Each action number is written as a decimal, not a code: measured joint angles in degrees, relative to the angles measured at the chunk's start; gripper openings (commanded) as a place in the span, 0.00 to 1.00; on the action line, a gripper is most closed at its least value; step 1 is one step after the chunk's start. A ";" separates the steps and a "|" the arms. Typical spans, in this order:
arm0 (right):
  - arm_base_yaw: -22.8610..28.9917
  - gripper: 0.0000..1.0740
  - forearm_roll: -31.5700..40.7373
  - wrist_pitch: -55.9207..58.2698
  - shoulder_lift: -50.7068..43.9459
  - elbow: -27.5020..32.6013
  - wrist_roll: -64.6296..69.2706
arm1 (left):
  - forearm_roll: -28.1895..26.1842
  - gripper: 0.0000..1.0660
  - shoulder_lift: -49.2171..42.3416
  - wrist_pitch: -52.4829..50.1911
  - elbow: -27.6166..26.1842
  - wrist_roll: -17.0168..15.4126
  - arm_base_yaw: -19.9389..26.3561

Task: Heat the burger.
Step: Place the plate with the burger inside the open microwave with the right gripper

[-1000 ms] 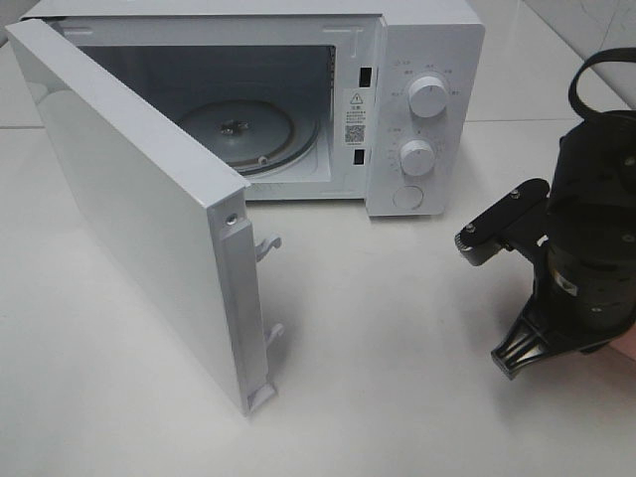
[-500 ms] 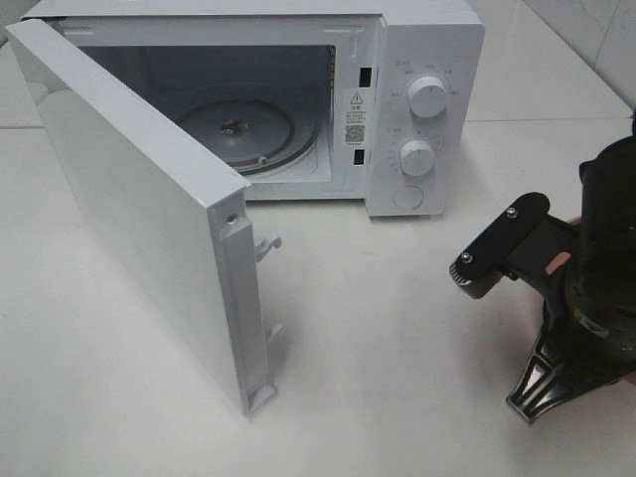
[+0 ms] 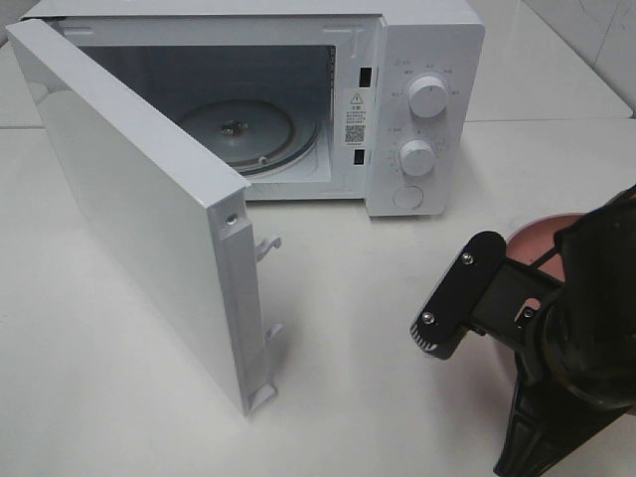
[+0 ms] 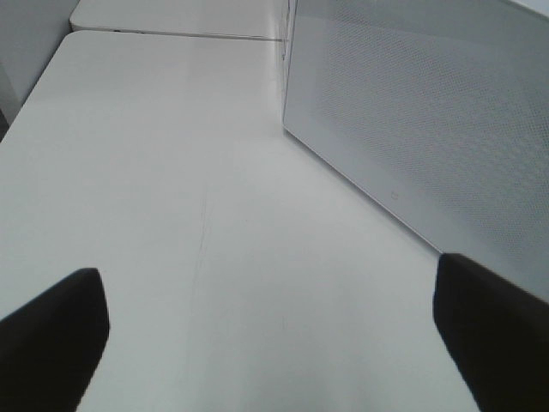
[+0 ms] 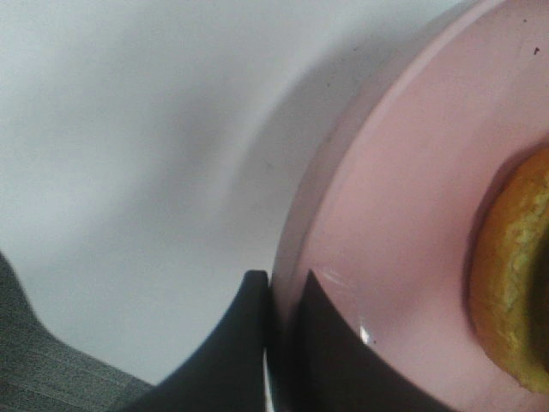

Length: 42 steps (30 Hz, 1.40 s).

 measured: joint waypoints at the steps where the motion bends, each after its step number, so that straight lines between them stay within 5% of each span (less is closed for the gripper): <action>1: 0.00 0.00 0.00 0.00 0.00 0.00 0.00 | 0.00 0.91 0.00 0.00 0.00 0.00 0.00; 13: 6.99 0.00 -1.95 0.00 0.00 0.00 -1.55 | 0.00 0.91 0.00 0.00 0.00 0.00 0.00; 42: 7.16 0.00 -8.31 -8.88 0.00 0.00 -19.31 | 0.00 0.91 0.00 0.00 0.00 0.00 0.00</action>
